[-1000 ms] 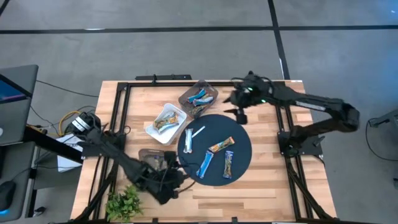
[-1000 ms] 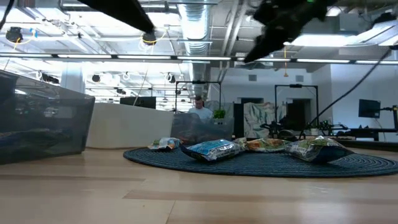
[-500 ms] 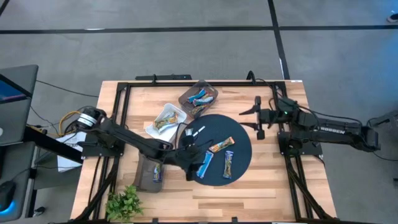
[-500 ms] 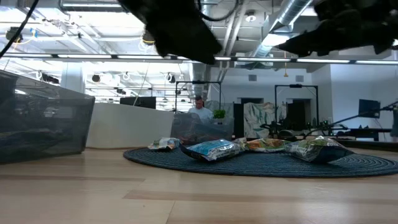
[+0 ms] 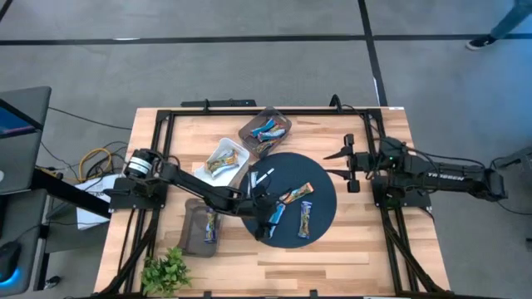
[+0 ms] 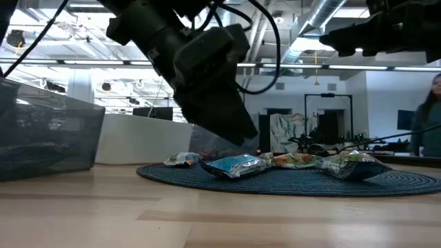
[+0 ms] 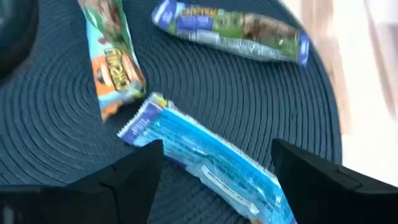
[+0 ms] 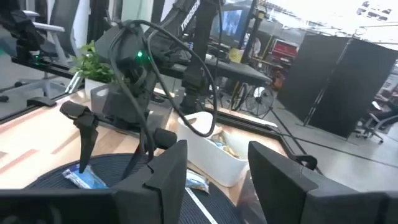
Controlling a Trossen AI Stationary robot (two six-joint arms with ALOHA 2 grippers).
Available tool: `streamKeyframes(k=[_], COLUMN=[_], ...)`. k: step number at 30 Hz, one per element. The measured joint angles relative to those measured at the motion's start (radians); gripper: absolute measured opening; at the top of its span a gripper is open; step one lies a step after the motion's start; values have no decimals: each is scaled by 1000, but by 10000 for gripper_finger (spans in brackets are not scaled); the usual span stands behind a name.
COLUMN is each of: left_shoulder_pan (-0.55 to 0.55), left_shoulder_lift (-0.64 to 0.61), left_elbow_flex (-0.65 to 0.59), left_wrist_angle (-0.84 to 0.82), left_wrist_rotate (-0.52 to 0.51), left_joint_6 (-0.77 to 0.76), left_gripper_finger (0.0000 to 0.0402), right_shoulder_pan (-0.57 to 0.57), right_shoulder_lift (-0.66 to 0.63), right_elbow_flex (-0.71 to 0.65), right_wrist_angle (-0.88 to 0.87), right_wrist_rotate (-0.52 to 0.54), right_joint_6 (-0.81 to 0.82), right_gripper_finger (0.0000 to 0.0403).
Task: Pick and place Granola Bars by type
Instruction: Put the blue granola bar into the bottom black bin
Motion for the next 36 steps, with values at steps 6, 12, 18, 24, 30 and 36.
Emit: streamKeyframes(k=[6,12,18,24,30,36], left_shoulder_pan=[-8,-14,-13,-13,-13,-13], left_shoulder_lift=[3,37,113,128,127,130], left_elbow_flex=[3,5,45,76,122,148], left_wrist_angle=[-24,-4,11,-50,-178,-208], left_wrist_rotate=[-32,-9,29,13,-13,-5], left_joint_6=[-8,-12,-21,-18,-19,12], left_gripper_finger=[298,298,298,298,276,208], right_shoulder_pan=[28,31,31,31,31,31], right_shoulder_lift=[2,2,2,2,2,2], right_elbow_flex=[0,0,0,0,0,0], right_wrist_angle=[6,-2,-10,-10,-11,-12], right_wrist_rotate=[8,8,8,8,8,8], right_joint_6=[-1,-2,-3,-6,-7,-7], right_gripper_finger=[164,164,164,164,164,164])
